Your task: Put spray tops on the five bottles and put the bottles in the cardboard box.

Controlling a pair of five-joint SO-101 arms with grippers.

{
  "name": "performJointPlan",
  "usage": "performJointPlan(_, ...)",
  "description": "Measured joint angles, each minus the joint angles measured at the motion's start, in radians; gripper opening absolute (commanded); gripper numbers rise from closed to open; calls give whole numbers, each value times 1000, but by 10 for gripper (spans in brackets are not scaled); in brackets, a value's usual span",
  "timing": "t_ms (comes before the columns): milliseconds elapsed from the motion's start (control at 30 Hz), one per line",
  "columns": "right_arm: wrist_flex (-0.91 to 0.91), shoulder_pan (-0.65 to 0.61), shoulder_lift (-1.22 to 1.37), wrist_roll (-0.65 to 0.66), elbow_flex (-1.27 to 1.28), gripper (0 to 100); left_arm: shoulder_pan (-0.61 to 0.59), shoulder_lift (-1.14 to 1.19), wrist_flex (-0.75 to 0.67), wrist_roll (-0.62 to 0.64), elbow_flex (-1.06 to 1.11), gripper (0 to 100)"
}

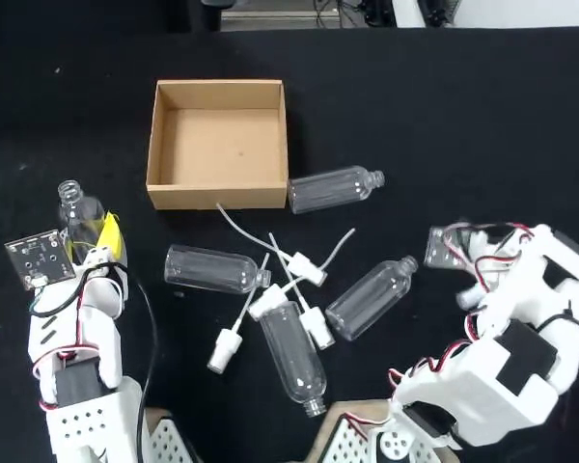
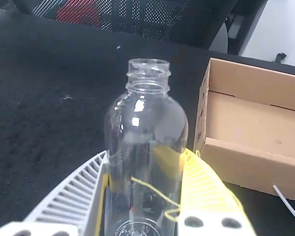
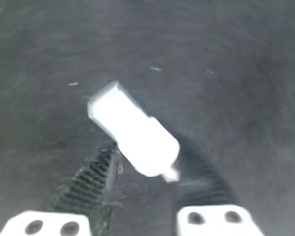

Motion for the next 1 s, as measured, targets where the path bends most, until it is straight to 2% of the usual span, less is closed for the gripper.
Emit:
performJointPlan(133, 6, 0, 3, -319, -34, 17, 0, 0, 0, 0, 0, 30)
performJointPlan(267, 6, 8, 3, -715, -48, 28, 0, 0, 0, 0, 0, 30)
performJointPlan(367, 6, 15, 3, -942, -60, 145, 0, 0, 0, 0, 0, 30)
performJointPlan(433, 29, 15, 3, -987, -87, 249, 0, 0, 0, 0, 0, 30)
performJointPlan(500, 84, 15, 3, -1000, -118, 298, 0, 0, 0, 0, 0, 30)
performJointPlan(667, 203, 15, 3, -1008, -199, 300, 0, 0, 0, 0, 0, 30)
performJointPlan(833, 210, -26, 3, -1011, -216, 298, 0, 0, 0, 0, 0, 30)
performJointPlan(1000, 198, -75, 60, -1011, -216, 203, 0, 0, 0, 0, 0, 30)
